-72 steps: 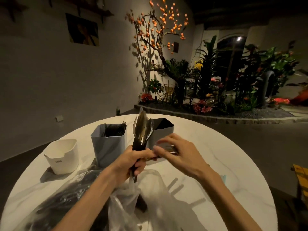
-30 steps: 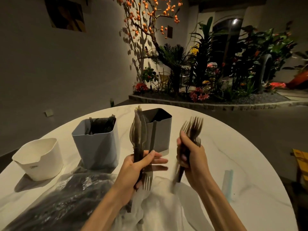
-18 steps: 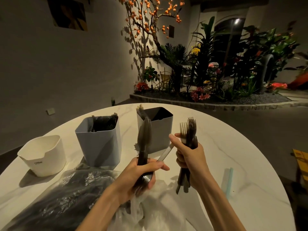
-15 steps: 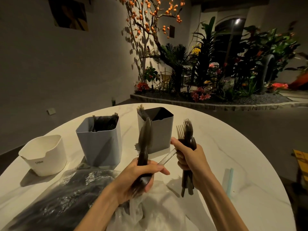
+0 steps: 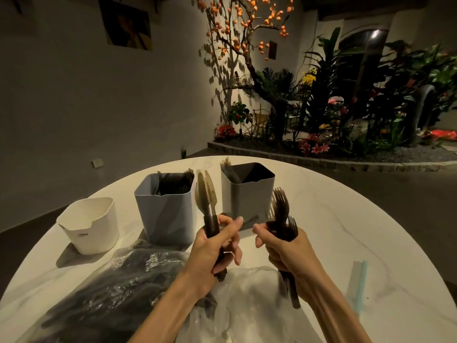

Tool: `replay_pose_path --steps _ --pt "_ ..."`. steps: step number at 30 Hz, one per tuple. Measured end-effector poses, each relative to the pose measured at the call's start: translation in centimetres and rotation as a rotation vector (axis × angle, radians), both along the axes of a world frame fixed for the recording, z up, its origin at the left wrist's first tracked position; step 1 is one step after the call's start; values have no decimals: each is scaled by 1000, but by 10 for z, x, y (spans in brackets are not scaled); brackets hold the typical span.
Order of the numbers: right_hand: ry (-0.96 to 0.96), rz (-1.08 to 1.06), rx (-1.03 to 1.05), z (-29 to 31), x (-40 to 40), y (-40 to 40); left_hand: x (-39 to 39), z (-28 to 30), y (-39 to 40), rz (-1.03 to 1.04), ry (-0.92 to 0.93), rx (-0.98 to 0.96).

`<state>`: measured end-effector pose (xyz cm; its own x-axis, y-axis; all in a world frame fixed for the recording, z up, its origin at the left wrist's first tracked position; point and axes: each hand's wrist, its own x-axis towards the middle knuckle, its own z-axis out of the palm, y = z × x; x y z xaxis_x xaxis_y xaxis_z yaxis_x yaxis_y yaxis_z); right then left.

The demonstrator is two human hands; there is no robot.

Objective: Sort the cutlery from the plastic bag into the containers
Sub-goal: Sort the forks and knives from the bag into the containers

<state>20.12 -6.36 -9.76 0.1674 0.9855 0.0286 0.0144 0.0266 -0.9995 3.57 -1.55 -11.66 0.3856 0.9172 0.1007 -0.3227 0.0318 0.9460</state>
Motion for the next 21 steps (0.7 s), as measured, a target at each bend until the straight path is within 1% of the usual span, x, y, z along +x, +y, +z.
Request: replay_pose_path --steps 2,5,9,11,13,14,16,19,21 --pt "-37 87 -52 0 -1 -1 4 0 -4 -33 104 39" --pt "-21 169 -116 0 -2 -3 9 0 -6 -67 124 15" --pt "59 101 -143 3 5 -4 -1 -8 6 -47 20 -65" --pt "144 68 -168 5 14 -4 -5 -10 10 4 -41 -123" --pt "162 13 -170 8 21 -3 -7 -11 12 74 -65 -150" --pt "120 -13 -169 8 23 -1 -7 -12 13 102 -67 -155" --pt "-50 -43 -167 9 20 9 -10 -13 14 141 -59 -158" --pt "-471 -81 -156 -7 3 41 -11 -14 15 172 -33 -157" --pt "-714 -79 -166 -26 -11 65 -11 -14 14 179 6 -149"
